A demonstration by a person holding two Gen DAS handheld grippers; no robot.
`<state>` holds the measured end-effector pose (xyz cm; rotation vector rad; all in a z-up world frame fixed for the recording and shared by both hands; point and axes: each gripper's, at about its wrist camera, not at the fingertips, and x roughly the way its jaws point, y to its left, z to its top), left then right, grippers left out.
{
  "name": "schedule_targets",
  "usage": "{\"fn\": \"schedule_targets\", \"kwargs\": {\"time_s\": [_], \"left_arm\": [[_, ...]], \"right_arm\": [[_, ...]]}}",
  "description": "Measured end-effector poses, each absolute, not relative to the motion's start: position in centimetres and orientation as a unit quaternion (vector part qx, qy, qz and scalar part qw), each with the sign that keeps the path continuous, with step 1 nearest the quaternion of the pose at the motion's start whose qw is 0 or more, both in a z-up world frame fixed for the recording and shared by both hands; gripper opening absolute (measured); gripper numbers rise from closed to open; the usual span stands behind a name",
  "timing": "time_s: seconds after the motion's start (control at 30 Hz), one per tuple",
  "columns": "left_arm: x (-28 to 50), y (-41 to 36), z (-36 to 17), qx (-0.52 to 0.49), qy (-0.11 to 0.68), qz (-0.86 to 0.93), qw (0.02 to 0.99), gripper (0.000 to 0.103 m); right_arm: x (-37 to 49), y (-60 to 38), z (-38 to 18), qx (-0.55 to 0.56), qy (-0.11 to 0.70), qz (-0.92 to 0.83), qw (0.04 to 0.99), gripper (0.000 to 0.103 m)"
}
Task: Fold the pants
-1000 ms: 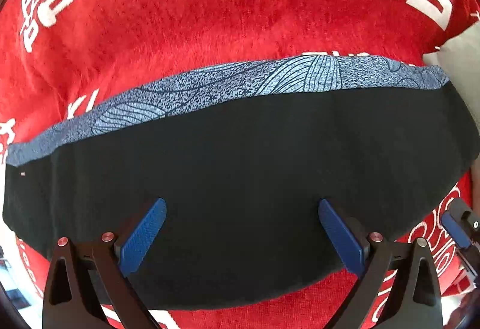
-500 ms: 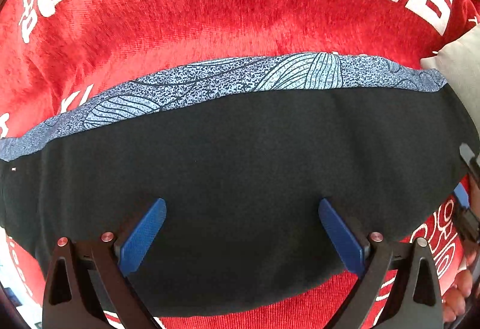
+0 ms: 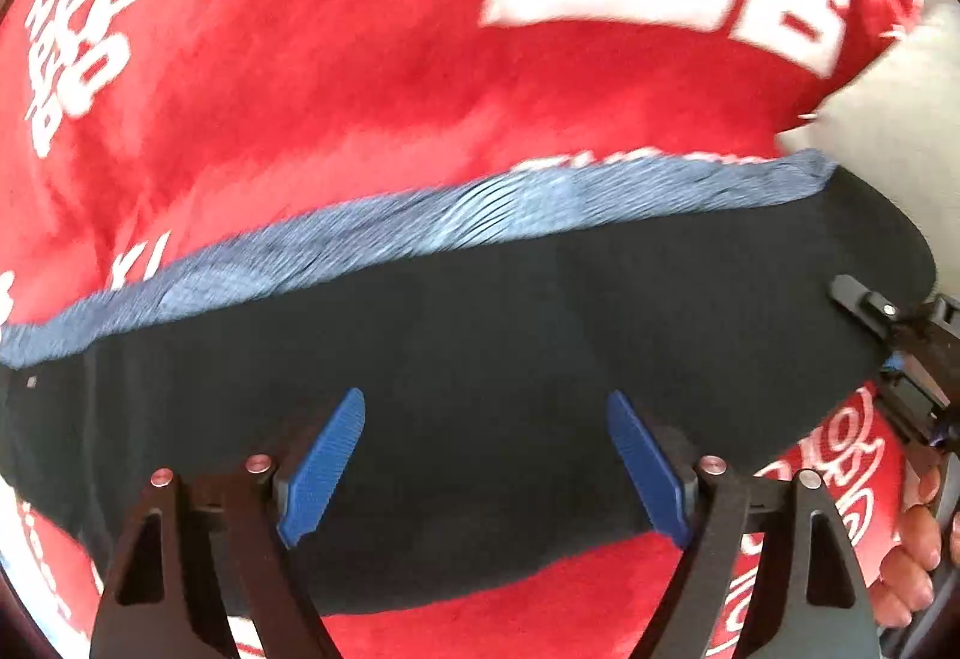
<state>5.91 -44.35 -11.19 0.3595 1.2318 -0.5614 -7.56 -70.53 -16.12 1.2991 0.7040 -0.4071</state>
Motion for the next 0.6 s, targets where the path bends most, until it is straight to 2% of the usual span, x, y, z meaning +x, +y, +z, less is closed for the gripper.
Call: {"fn": "schedule_targets", "kwargs": {"time_s": [0.13,0.23,0.6], "left_arm": [[5.2,-44.7,-14.0,0.143,0.588,-0.277,0.746,0.085],[3.9,-44.6,-13.7,0.152,0.556,-0.287,0.765,0.085],[3.6,-43.3,-13.3,0.144,0.547,-0.317,0.762,0.085]], "right_arm": [[-7.0,-69.8,-13.4,0.560,0.319,-0.168,0.746,0.015],[-6.0,-68.7,-11.4,0.524,0.332,-0.156,0.769,0.014],[-2.1,-63.1,-5.9,0.388,0.376,-0.126,0.832,0.014]]}}
